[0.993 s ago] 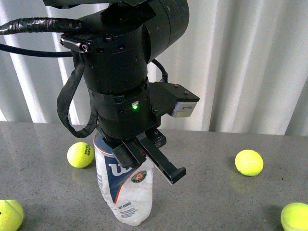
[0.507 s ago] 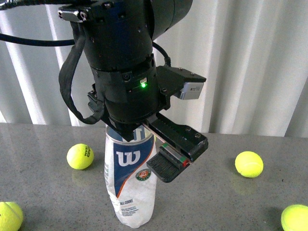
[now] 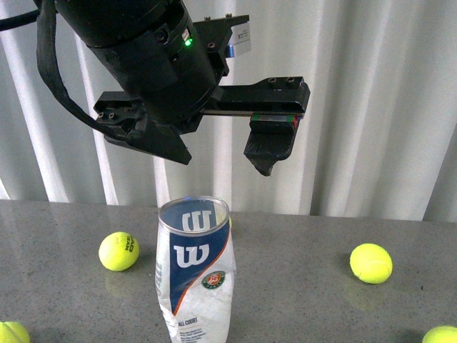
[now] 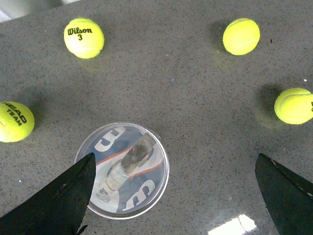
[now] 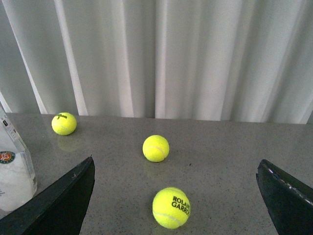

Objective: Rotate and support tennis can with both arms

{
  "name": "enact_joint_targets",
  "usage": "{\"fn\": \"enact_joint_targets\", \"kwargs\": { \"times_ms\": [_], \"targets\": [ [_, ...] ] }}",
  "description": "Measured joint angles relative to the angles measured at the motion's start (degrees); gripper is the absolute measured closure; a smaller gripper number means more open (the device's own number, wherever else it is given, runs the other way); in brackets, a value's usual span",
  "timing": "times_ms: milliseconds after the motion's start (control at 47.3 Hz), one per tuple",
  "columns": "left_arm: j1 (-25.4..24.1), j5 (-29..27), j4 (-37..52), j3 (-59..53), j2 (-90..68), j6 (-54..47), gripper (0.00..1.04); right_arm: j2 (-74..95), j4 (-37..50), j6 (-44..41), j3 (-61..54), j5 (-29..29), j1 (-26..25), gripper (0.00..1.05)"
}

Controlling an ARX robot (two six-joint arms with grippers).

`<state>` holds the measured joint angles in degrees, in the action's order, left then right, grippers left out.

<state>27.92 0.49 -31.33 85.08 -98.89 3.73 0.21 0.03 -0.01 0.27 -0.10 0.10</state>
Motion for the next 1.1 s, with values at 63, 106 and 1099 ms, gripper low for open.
{"fn": "enact_joint_targets", "kwargs": {
  "times_ms": [63,106,1099],
  "targets": [
    [-0.02,-0.02,0.0,-0.26,-0.04,0.7,0.07,0.0,0.0,0.0,0.0,0.0,0.0,0.07],
    [-0.02,-0.02,0.0,-0.42,-0.09,0.94,0.07,0.0,0.0,0.0,0.0,0.0,0.0,0.07],
    [-20.46,-7.61,75.32,-76.0,45.44,-3.43,1.01,0.0,0.0,0.0,0.0,0.02,0.0,0.07]
  ]
}}
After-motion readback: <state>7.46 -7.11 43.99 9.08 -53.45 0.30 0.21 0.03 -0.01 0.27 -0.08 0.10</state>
